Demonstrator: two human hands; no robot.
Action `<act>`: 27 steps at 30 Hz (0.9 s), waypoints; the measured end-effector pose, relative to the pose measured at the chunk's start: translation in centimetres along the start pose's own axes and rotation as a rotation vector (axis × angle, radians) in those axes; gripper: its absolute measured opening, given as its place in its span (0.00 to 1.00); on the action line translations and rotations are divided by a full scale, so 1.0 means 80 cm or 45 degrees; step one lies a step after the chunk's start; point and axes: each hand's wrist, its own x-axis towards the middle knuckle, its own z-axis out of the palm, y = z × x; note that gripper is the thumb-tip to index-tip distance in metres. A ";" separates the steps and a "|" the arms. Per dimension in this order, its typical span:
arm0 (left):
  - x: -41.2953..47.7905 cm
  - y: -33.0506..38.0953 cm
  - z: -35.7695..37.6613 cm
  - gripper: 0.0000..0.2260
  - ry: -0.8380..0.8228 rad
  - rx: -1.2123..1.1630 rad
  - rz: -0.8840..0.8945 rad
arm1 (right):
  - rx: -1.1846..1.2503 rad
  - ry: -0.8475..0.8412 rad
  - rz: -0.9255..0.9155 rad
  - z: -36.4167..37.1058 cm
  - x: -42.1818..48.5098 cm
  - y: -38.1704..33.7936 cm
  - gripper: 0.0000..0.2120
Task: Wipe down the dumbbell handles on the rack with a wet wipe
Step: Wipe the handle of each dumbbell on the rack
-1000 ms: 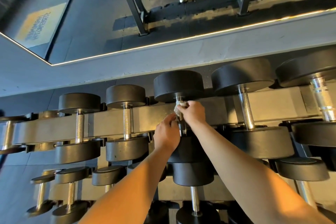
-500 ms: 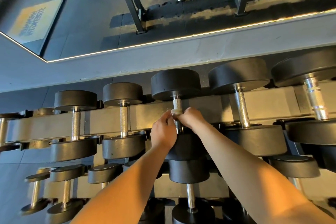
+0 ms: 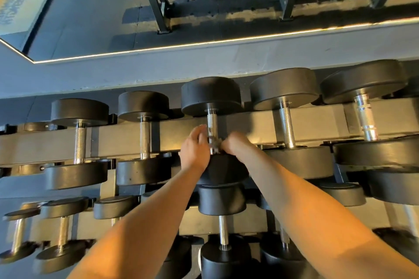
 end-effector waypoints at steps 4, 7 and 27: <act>0.000 0.000 -0.010 0.14 -0.149 -0.274 -0.029 | 0.632 0.001 -0.070 0.005 -0.025 0.020 0.13; -0.008 0.002 -0.030 0.13 -0.415 -0.542 -0.002 | 0.798 -0.005 -0.261 0.004 -0.048 0.016 0.10; -0.087 -0.103 -0.045 0.05 -0.231 -0.044 0.661 | 0.820 0.272 -0.381 0.076 -0.121 -0.003 0.23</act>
